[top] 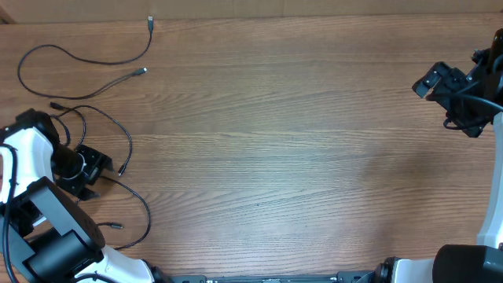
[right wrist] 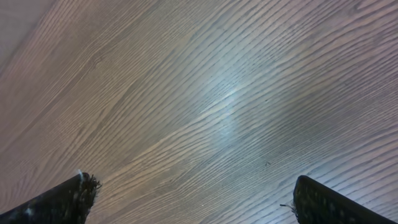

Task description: Untangle cables

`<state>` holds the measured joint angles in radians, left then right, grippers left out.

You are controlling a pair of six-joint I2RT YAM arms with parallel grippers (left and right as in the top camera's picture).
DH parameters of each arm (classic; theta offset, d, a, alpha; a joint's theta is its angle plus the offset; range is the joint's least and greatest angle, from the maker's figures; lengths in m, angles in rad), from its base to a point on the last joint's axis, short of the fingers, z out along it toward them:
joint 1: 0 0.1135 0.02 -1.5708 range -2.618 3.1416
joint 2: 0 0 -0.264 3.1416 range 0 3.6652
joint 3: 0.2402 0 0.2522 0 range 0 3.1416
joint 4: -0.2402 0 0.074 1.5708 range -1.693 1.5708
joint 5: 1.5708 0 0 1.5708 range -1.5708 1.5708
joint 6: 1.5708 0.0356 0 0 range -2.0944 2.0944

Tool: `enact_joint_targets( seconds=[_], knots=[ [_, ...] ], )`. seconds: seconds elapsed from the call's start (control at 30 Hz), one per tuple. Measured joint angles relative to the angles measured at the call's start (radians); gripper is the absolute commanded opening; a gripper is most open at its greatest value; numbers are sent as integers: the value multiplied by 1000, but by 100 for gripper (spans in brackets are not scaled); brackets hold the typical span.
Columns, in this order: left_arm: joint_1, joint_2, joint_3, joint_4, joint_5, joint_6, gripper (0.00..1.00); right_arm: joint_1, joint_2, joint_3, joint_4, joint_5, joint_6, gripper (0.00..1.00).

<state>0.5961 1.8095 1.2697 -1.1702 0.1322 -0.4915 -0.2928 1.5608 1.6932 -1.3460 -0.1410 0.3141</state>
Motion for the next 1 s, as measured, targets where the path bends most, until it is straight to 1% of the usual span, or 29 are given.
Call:
enact_joint_targets(
  seconds=[0.03, 0.13, 0.17, 0.2, 0.23, 0.33, 0.47, 0.57, 0.77, 0.9, 1.0],
  knots=[
    [0, 0, -18, 18, 3, 0, 62, 0, 0, 0, 0, 0, -1, 100],
    [0, 0, -75, 76, 24, -2, 40, 0, 0, 0, 0, 0, -1, 100],
    [0, 0, -93, 94, 31, -5, 21, 0, 0, 0, 0, 0, 0, 100],
    [0, 0, -111, 106, 40, -3, 15, 0, 0, 0, 0, 0, 0, 100],
    [-1, 0, -123, 121, 45, -6, 4, 0, 0, 0, 0, 0, 0, 100],
    [-1, 0, -157, 177, 55, -5, 4, 0, 0, 0, 0, 0, 0, 100],
    [-1, 0, -164, 209, 68, -14, 4, 0, 0, 0, 1, 0, 0, 100],
    [-1, 0, -164, 257, 106, -23, 4, 0, 0, 0, 0, 0, 0, 100],
    [-1, 0, -165, 344, 240, -26, 4, 0, 0, 0, 0, 0, 0, 100],
    [-1, 0, -165, 339, 263, -26, 4, 0, 0, 0, 0, 0, 0, 100],
    [-1, 0, -165, 303, 220, -27, 4, 0, 0, 0, 0, 0, 0, 100]
  ],
)
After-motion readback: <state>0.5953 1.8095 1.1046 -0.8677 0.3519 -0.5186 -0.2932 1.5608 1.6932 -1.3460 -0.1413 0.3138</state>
